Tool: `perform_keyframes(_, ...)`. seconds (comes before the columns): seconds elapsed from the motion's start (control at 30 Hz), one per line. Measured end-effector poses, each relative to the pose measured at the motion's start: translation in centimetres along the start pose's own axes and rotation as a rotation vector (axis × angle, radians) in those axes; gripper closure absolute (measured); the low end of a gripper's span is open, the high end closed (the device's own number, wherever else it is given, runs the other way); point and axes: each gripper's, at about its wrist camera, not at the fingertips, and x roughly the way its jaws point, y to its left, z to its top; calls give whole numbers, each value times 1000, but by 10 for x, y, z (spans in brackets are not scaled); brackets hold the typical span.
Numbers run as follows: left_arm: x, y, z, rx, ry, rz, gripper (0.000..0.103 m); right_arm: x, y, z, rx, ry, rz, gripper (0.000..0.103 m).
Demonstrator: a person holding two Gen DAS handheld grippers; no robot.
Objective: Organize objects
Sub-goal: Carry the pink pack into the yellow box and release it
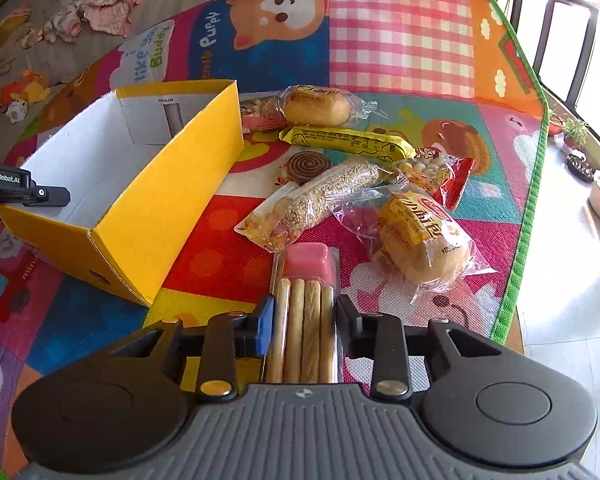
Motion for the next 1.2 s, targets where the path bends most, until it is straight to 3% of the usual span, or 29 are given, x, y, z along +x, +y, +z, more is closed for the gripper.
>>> perform_keyframes(0.23, 2, 8, 5, -95, -19, 15, 91, -48, -6, 7, 56, -43, 58, 72)
perform_keyframes(0.47, 2, 7, 0, -181, -57, 50, 90, -84, 9, 34, 59, -142, 139, 72)
perform_keyframes(0.7, -1, 2, -5, -176, -64, 57, 90, -80, 46, 75, 71, -236, 265, 72)
perform_keyframes(0.8, -2, 2, -6, -170, -62, 59, 90, -69, 72, 90, 57, -326, 327, 69)
perform_keyframes(1.0, -1, 4, -6, -142, -56, 52, 90, -49, 83, 83, 50, -299, 295, 64)
perform_keyframes(1.2, -1, 3, -7, -130, -64, 50, 90, -50, 66, 29, -104, -225, 194, 53)
